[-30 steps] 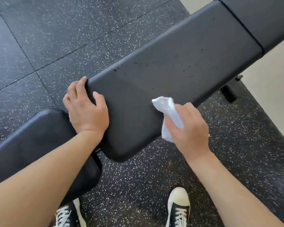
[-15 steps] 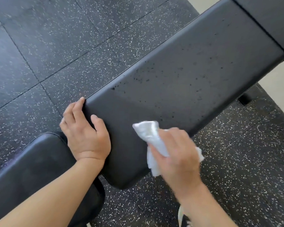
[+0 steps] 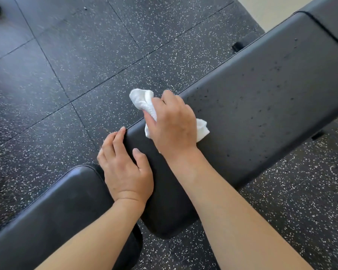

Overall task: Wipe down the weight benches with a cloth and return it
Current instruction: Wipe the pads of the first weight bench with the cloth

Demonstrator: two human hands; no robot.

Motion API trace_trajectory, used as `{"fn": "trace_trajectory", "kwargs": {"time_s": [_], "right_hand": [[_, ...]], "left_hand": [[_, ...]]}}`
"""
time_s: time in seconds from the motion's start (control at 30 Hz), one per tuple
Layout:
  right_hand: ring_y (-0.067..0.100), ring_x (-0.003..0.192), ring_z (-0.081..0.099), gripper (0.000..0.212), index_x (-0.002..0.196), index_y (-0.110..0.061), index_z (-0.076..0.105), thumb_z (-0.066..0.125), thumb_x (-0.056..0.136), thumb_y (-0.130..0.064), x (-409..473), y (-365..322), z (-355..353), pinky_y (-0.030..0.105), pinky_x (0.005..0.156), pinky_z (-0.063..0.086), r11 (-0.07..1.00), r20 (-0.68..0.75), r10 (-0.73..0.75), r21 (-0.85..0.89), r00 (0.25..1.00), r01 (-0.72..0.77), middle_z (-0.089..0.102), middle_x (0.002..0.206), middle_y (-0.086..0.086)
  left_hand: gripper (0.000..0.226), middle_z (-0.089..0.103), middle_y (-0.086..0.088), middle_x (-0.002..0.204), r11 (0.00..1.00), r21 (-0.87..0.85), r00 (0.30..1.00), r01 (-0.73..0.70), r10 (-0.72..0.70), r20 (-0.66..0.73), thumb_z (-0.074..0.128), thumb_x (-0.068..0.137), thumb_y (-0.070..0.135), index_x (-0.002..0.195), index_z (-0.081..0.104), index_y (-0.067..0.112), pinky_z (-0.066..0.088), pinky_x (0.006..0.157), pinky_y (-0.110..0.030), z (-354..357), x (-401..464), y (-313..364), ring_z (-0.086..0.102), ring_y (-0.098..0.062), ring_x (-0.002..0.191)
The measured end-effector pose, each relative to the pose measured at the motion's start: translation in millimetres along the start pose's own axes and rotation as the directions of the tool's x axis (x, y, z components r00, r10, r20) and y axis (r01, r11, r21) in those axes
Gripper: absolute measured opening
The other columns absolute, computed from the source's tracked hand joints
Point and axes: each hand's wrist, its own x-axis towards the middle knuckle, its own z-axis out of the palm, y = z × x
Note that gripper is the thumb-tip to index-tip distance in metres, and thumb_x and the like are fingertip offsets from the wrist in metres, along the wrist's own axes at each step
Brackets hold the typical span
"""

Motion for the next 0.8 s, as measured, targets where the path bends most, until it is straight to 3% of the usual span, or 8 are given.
{"fn": "trace_trajectory", "kwargs": {"time_s": [0.13, 0.27, 0.47, 0.6, 0.7, 0.8], "right_hand": [[0.027, 0.092, 0.055, 0.023, 0.097, -0.016, 0.066, 0.058, 0.100, -0.037, 15, -4, 3, 0.036, 0.068, 0.035, 1.000, 0.094, -0.014, -0.022, 0.995, 0.016, 0.057, 0.102, 0.004], [0.027, 0.075, 0.051, 0.020, 0.096, -0.010, 0.070, 0.064, 0.100, -0.029, -51, 25, -25, 0.045, 0.062, 0.047, 0.996, -0.005, -0.034, 0.085, 0.999, 0.035, 0.054, 0.087, 0.006], [0.021, 0.073, 0.051, 0.014, 0.103, -0.011, 0.075, 0.066, 0.101, -0.021, -154, 77, -62, 0.041, 0.064, 0.048, 0.997, -0.060, -0.048, 0.056, 0.997, 0.051, 0.057, 0.090, -0.002], [0.022, 0.067, 0.045, 0.020, 0.088, -0.006, 0.072, 0.063, 0.101, -0.018, -117, 62, -42, 0.039, 0.060, 0.043, 0.999, -0.135, -0.047, 0.009, 0.990, 0.049, 0.055, 0.080, 0.004], [0.027, 0.070, 0.046, 0.026, 0.094, -0.005, 0.073, 0.054, 0.102, -0.020, -63, 37, -18, 0.042, 0.063, 0.042, 0.999, -0.094, -0.048, -0.012, 0.994, 0.047, 0.056, 0.081, 0.010], [0.031, 0.077, 0.056, 0.019, 0.091, -0.008, 0.072, 0.066, 0.095, -0.026, -4, 3, 0, 0.043, 0.063, 0.044, 0.999, -0.085, -0.025, 0.040, 0.996, 0.029, 0.060, 0.086, 0.011]], "left_hand": [[0.060, 0.046, -0.009, 0.152, 1.000, 0.009, 1.000, -0.024, 0.024, -0.012, 0.040, 0.092, 0.031, 0.150, 0.049, 0.015, 0.027, 0.117, -0.039, 1, 0, -3, 0.042, -0.037, 0.135], [0.060, 0.046, -0.005, 0.151, 1.000, 0.002, 0.999, -0.020, 0.020, -0.027, 0.040, 0.092, 0.033, 0.150, 0.048, 0.019, 0.030, 0.112, -0.036, 3, 0, -5, 0.041, -0.035, 0.134], [0.059, 0.046, -0.003, 0.149, 1.000, -0.020, 0.999, -0.024, 0.024, -0.033, 0.044, 0.093, 0.030, 0.150, 0.048, 0.019, 0.036, 0.114, -0.043, 3, 0, -5, 0.042, -0.035, 0.131], [0.059, 0.046, -0.005, 0.150, 0.999, -0.022, 0.999, -0.023, 0.023, -0.031, 0.044, 0.093, 0.030, 0.150, 0.048, 0.018, 0.032, 0.117, -0.041, 2, 1, -6, 0.041, -0.035, 0.132], [0.059, 0.046, -0.005, 0.151, 1.000, -0.009, 1.000, -0.019, 0.018, -0.021, 0.043, 0.092, 0.031, 0.150, 0.048, 0.018, 0.027, 0.114, -0.033, 2, 1, -7, 0.042, -0.035, 0.133], [0.061, 0.046, -0.005, 0.151, 1.000, -0.005, 1.000, -0.015, 0.015, -0.010, 0.043, 0.092, 0.032, 0.151, 0.049, 0.018, 0.029, 0.113, -0.036, 1, 0, -4, 0.042, -0.036, 0.133]]}}
